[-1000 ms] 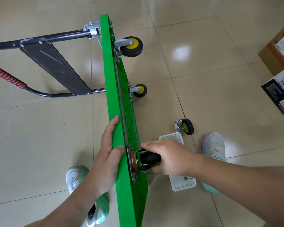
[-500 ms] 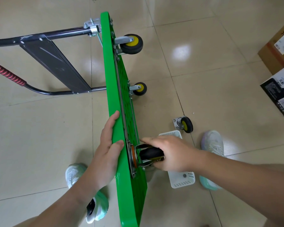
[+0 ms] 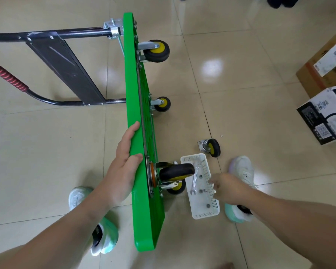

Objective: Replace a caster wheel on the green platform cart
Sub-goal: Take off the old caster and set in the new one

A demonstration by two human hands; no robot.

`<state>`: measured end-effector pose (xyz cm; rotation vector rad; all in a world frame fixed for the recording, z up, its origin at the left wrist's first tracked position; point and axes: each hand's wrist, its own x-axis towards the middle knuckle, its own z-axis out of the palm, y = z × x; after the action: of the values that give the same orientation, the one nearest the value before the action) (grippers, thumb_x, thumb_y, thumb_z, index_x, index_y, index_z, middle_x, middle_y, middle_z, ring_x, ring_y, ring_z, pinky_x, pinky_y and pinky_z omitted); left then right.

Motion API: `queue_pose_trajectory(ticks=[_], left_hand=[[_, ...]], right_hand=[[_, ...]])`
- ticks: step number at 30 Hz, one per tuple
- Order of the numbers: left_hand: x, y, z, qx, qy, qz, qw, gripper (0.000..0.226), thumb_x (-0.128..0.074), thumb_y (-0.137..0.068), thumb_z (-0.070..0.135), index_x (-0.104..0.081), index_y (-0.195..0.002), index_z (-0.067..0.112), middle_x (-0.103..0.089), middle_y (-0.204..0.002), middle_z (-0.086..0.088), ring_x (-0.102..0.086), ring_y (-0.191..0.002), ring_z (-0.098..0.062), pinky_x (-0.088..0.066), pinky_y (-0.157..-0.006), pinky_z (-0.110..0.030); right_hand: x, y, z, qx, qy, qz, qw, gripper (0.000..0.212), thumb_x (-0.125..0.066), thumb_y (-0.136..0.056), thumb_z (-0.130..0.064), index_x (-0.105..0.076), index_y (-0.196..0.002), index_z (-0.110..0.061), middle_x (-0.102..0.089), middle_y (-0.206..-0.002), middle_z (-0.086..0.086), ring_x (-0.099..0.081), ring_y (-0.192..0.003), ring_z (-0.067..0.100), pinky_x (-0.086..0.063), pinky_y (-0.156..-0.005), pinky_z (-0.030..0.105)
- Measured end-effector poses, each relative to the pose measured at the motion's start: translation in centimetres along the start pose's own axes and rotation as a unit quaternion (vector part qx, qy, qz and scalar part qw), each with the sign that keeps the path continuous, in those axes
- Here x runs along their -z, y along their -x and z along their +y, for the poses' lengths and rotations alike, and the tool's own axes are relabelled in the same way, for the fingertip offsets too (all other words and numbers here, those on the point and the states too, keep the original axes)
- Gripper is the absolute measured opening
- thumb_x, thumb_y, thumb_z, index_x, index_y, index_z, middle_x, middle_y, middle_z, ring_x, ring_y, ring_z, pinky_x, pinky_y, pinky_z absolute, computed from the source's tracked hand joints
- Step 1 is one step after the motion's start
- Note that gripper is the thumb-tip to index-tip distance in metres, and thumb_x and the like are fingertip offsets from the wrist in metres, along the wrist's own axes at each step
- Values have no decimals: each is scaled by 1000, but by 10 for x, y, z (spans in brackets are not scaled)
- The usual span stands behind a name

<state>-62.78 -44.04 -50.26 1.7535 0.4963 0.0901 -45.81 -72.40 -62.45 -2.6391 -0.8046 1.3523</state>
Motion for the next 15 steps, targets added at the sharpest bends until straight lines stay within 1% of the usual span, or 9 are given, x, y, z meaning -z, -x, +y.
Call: queue_pose_trajectory(ticks=[2,4,6,8,9,10,11,13,15], left_hand=[[0,0,0,1,-10,0,1000,73,-43,-82,45,-24,-150,66,-27,-166,18,-32,-153,-15,-27,-124,-55],[-1,-1,-1,2,-16,2,1000,74,-42,-81,46,-23,-149,68,-28,-165,22,-33,-151,-13,-28,-124,-54],[-1,-1,-2,4,-11,2,1000,73,-41,-81,46,-23,-147,70,-29,-163,24,-36,-150,-14,-29,-123,-55],[-1,-1,-4,-4,-5,1,1000,72,-41,-83,44,-24,-148,68,-30,-163,23,-37,-150,-17,-30,-123,-56],[-1,0,-5,-8,-4,-1,1000,72,-42,-84,43,-24,-150,66,-30,-164,23,-36,-150,-18,-30,-122,-57],[-1,0,-5,-10,-1,-3,1000,72,-42,-85,42,-24,-151,65,-29,-164,22,-36,-151,-20,-31,-122,-58],[-2,0,-5,-12,4,-4,1000,71,-42,-86,40,-25,-152,63,-30,-164,21,-37,-150,-21,-32,-121,-59],[-2,2,-4,-12,12,-4,1000,71,-43,-88,38,-25,-154,58,-33,-163,19,-39,-148,-23,-35,-118,-59],[-3,2,-3,-18,10,-8,1000,71,-43,-89,35,-25,-154,56,-35,-160,21,-42,-147,-22,-38,-116,-58]], right_hand=[[-25,-20,12,-25,-3,1,1000,34,-62,-87,-11,-65,-119,-20,-66,-112,-2,-62,-93,13,-38,-63,5],[-45,-44,17,-76,-45,14,996,29,-55,-91,-9,-66,-114,-23,-63,-121,3,-63,-94,17,-46,-63,11],[-61,-68,17,-121,-83,38,989,31,-50,-95,-10,-64,-121,-21,-59,-121,2,-60,-86,14,-50,-61,18],[-77,-98,16,-142,-102,37,984,37,-50,-98,-13,-57,-135,-17,-57,-124,4,-58,-88,15,-46,-56,19],[-85,-114,16,-152,-110,33,982,41,-51,-99,-14,-52,-140,-15,-56,-128,7,-59,-93,20,-47,-58,22],[-88,-126,13,-169,-128,27,977,41,-53,-98,-15,-52,-139,-12,-58,-128,10,-61,-98,25,-50,-64,27],[-90,-137,10,-196,-161,20,967,36,-56,-97,-16,-57,-132,-8,-61,-123,13,-62,-98,29,-53,-73,33],[-99,-157,12,-225,-226,7,948,25,-60,-94,-19,-64,-114,-3,-66,-107,14,-63,-89,30,-53,-83,37],[-126,-195,34,-225,-264,30,938,26,-56,-95,-25,-65,-111,-6,-65,-102,7,-60,-85,25,-51,-76,32]])
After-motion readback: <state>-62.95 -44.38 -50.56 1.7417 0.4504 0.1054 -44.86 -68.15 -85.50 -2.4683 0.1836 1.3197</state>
